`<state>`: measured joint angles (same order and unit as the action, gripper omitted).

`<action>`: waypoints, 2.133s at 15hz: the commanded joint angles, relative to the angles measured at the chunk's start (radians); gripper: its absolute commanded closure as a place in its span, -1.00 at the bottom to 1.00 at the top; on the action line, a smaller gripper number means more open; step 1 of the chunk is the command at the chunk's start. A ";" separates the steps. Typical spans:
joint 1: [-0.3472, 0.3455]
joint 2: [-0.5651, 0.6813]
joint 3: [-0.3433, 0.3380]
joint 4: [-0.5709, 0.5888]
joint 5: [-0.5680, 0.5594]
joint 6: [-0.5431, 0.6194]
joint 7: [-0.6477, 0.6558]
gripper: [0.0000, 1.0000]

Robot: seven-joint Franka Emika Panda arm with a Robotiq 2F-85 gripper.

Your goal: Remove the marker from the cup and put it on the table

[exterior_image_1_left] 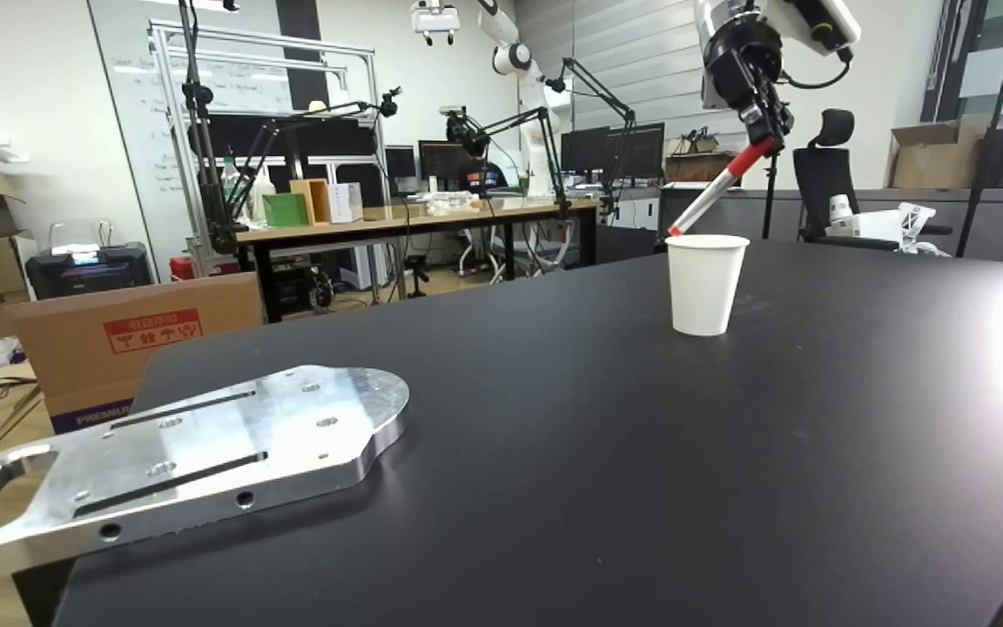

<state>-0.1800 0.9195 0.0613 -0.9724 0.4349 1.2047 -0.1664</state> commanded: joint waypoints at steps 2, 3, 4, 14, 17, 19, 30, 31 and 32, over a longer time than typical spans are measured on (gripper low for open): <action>0.011 -0.140 -0.002 -0.111 -0.001 -0.010 0.008 0.89; 0.015 -0.166 -0.007 -0.136 -0.008 0.003 0.009 0.89; 0.027 -0.204 -0.025 -0.178 -0.031 0.051 0.018 0.89; -0.002 -0.435 -0.172 -0.615 -0.216 0.619 0.061 0.89; -0.021 -0.460 -0.208 -0.736 -0.226 0.809 0.099 0.89; -0.025 -0.462 -0.227 -0.800 -0.234 0.922 0.137 0.89; -0.016 -0.352 -0.255 -0.913 -0.306 1.124 0.301 0.89; -0.019 -0.335 -0.254 -0.908 -0.302 1.122 0.307 0.89; -0.022 -0.317 -0.253 -0.897 -0.299 1.116 0.311 0.89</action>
<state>-0.2086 0.5704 -0.1824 -1.8763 0.1536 2.3140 0.0817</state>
